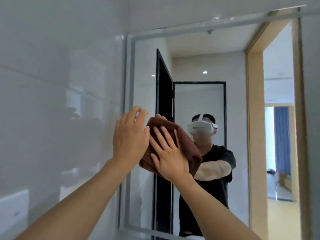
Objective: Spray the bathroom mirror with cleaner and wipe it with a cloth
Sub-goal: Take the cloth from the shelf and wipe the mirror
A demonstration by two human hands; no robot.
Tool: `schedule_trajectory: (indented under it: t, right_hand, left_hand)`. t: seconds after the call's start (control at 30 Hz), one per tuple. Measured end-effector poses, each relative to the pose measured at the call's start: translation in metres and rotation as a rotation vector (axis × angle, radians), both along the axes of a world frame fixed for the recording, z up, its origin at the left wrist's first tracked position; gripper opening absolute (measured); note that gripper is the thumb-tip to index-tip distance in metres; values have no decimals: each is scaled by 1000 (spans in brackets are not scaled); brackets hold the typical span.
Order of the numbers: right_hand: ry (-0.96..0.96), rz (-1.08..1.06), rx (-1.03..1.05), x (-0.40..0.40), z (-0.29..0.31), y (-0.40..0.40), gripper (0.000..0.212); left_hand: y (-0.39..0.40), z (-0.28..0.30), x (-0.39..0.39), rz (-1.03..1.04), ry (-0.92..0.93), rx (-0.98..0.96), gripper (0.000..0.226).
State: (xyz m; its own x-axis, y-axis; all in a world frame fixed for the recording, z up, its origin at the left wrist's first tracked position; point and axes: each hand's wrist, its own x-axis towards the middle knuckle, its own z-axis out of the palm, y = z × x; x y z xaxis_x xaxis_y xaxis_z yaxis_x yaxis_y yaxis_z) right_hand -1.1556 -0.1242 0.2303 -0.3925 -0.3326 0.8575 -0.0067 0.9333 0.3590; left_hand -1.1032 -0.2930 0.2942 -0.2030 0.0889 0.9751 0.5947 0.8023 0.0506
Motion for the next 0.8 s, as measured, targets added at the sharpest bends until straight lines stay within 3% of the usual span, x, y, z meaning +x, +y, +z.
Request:
schedule_trajectory:
  t: [0.33,0.6,0.8]
  right_hand:
    - [-157,138,-3,19,12,3,58]
    - [-239,255,-47,33,21,6,69]
    - [-346,425,-100,49,35,18,74]
  left_hand:
    - [15,31,-29,-52,-151,-77,25]
    - [31,34,-29,-65,-136,-77,11]
    - [30,38,-31,-31,-136,-107,14]
